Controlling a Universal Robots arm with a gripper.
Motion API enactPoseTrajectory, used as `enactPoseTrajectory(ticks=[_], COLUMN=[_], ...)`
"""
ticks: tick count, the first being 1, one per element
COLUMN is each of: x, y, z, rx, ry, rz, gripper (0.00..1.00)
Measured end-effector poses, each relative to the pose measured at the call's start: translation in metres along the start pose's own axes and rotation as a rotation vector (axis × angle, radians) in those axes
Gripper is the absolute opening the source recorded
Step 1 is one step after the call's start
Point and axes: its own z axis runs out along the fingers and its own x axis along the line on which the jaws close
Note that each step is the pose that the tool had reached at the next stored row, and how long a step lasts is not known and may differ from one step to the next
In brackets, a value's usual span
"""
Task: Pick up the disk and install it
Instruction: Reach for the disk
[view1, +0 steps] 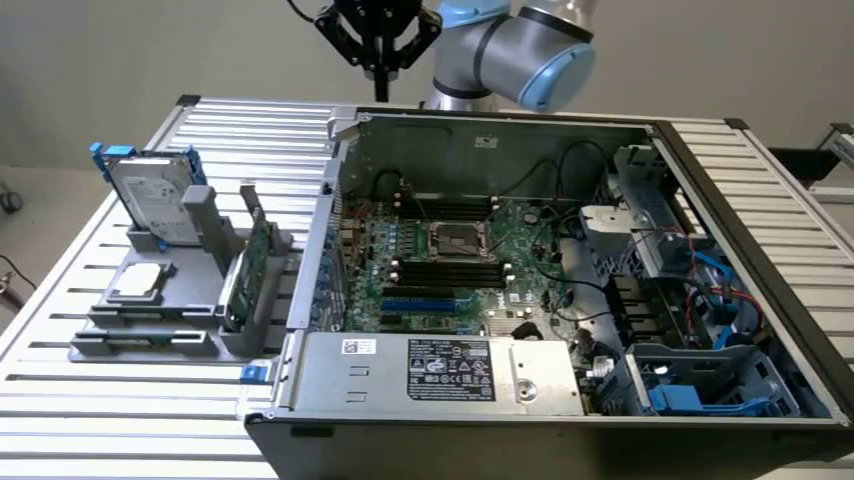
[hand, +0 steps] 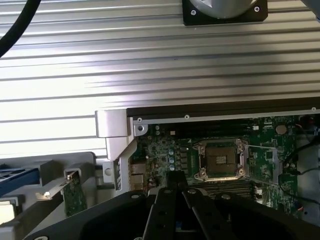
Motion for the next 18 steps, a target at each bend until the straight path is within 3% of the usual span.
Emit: enactPoseTrajectory(ticks=[11, 18], x=[0.050, 0.082], y=[-0.0032, 0.0005], z=[-0.0011, -0.0014], rx=[0.0000, 0.0001], ry=[0.0006, 0.0009], rz=[0.000, 0.000], gripper=[0.11, 0.11])
